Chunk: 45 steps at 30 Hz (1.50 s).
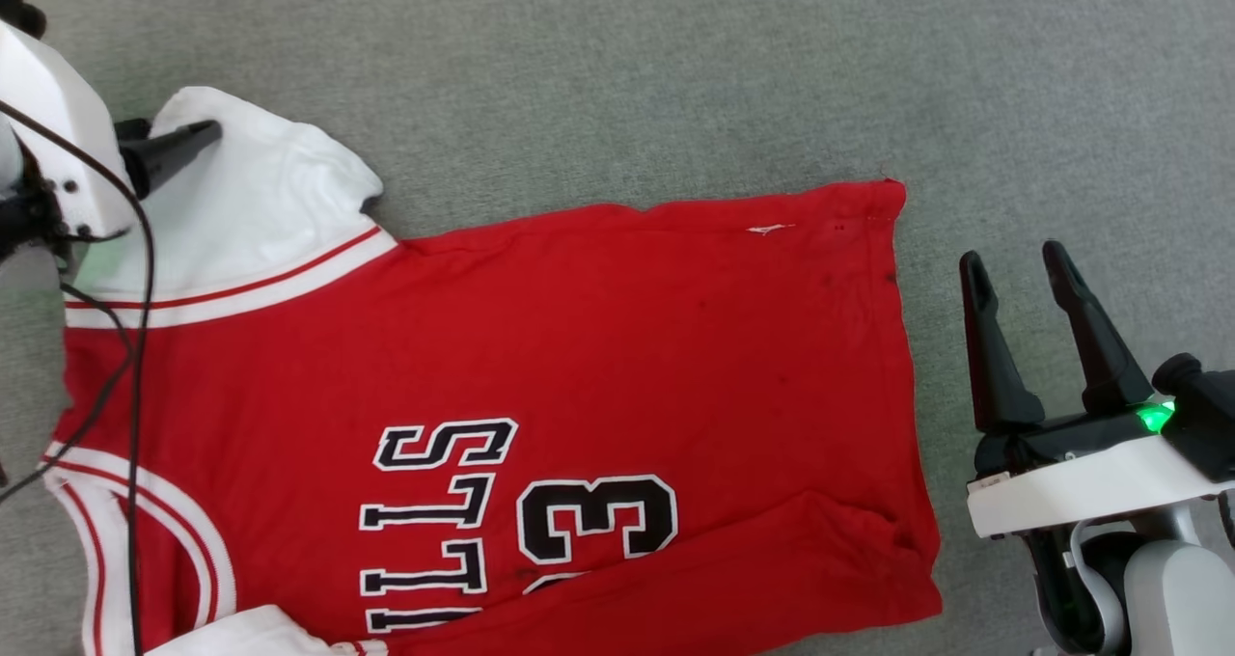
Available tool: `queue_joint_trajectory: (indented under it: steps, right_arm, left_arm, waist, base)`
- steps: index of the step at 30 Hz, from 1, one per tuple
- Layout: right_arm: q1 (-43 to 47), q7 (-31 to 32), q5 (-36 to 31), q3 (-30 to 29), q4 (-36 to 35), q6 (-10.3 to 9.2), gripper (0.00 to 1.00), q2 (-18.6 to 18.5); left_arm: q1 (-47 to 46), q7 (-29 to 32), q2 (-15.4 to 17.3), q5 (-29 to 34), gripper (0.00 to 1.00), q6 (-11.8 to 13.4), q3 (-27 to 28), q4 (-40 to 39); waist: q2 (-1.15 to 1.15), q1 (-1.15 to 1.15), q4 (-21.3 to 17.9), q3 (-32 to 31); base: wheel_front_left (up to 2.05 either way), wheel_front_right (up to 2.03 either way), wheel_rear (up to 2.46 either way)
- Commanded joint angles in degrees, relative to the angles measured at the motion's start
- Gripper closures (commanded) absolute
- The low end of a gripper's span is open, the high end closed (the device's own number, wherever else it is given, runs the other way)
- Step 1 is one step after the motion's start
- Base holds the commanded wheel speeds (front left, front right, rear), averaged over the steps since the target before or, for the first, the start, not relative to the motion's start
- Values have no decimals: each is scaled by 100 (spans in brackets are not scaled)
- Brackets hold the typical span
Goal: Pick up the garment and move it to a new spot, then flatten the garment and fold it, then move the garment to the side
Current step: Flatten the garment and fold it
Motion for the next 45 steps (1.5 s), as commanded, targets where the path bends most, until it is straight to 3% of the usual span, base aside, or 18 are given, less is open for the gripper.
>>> queue_joint_trajectory:
  steps: [1,3,4,5,6,11,21,25,36,42,43,45]
  right_arm:
    - [-87,-62,50,31,49,-2,0,11]
    - [-107,-98,79,51,84,-2,0,11]
    - [-109,-110,102,44,107,-2,0,10]
    - [-109,-113,121,31,129,-2,0,10]
    - [-115,-121,123,17,144,-2,0,11]
    - [-139,-59,204,-28,190,-2,0,11]
    - [-550,673,648,-229,1015,-2,0,10]
    - [-938,1441,654,-346,1378,-2,0,-16]
    - [-1862,4028,542,-302,1733,-2,0,-576]
    - [-1989,5265,517,-322,2217,-2,0,-619]
    - [-1965,5470,492,-343,2310,-2,8,-596]
    - [-1913,5748,461,-375,2455,-2,86,-529]
  left_arm:
    - [33,223,-24,-23,0,-3,-144,171]
    - [166,564,-31,-44,0,1,-325,338]
    - [234,729,-29,-48,27,1,-416,412]
    - [302,874,-48,-69,67,2,-485,481]
    - [353,998,-72,-76,100,2,-550,514]
    - [446,1020,-250,-147,100,3,-599,579]
    - [32,83,-407,89,100,-1,-470,587]
    - [-222,-173,-438,138,100,-3,-535,388]
    - [-422,-782,-522,-33,100,-4,-888,-333]
    - [-448,-1019,-469,-173,100,-4,-1113,-668]
    - [-451,-1046,-446,-194,100,-4,-1150,-708]
    - [-452,-1120,-418,-238,100,-4,-1226,-784]
  waist:
    - [0,-1,-95,115]
    - [0,-1,-121,145]
    - [0,-1,-131,153]
    - [0,-1,-139,159]
    - [0,-1,-143,163]
    - [0,-1,-135,166]
    - [0,-1,78,-116]
    - [0,-1,296,-275]
    - [0,-1,948,-499]
    - [0,-1,1192,-472]
    - [0,-1,1219,-465]
    - [0,-1,1266,-459]
  base:
    - [0,0,0]
    - [0,0,0]
    - [0,0,0]
    - [0,0,0]
    - [0,0,0]
    - [0,0,0]
    - [0,0,0]
    - [0,0,0]
    - [0,0,0]
    - [0,0,0]
    - [0,0,0]
    - [0,0,0]
